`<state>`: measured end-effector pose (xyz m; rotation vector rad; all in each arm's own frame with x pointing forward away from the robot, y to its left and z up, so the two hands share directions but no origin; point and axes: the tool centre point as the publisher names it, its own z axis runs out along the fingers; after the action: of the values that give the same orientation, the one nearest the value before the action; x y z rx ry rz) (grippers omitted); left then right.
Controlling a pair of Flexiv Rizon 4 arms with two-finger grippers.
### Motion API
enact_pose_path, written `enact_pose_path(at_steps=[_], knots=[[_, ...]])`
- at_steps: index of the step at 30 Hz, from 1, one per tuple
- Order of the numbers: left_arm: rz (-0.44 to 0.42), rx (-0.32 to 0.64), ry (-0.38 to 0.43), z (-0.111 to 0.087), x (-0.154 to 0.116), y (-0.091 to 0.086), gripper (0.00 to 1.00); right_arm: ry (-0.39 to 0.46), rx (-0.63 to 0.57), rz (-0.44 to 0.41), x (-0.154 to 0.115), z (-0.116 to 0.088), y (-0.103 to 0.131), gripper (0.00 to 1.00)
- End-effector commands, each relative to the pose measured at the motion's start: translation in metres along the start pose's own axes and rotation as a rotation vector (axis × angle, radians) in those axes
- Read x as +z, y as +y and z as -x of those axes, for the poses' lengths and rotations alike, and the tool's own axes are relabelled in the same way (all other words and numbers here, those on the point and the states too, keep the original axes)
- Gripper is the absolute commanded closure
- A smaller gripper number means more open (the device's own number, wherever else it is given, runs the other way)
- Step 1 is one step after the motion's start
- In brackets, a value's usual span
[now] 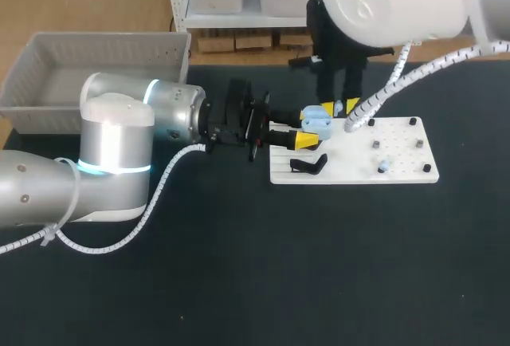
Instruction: Pick up each earbud case from the left stands, insert the matching earbuds, close the lid, and place the case in the box.
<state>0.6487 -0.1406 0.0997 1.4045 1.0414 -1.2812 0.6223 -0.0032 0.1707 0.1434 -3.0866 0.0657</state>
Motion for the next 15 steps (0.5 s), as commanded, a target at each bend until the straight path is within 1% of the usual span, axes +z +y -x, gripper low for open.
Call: enact_pose_path(at_steps=[1, 5, 8, 15], knots=[[0.002, 0.003, -0.003, -0.0011, -0.0003, -0.0003, 1.0, 0.057, 0.214, 0.034, 0.0049, 0.0079, -0.0013, 1.0], [0.002, 0.003, -0.003, -0.0011, -0.0003, -0.0003, 1.0, 0.051, 0.293, -0.019, 0.0099, 0.0045, -0.0002, 1.0], [0.002, 0.003, -0.003, -0.0011, -0.0003, -0.0003, 1.0, 0.024, 0.299, -0.029, 0.0106, -0.0005, -0.0003, 1.0], [0.002, 0.003, -0.003, -0.0011, -0.0003, -0.0003, 1.0, 0.024, 0.299, -0.029, 0.0106, -0.0005, -0.0003, 1.0]])
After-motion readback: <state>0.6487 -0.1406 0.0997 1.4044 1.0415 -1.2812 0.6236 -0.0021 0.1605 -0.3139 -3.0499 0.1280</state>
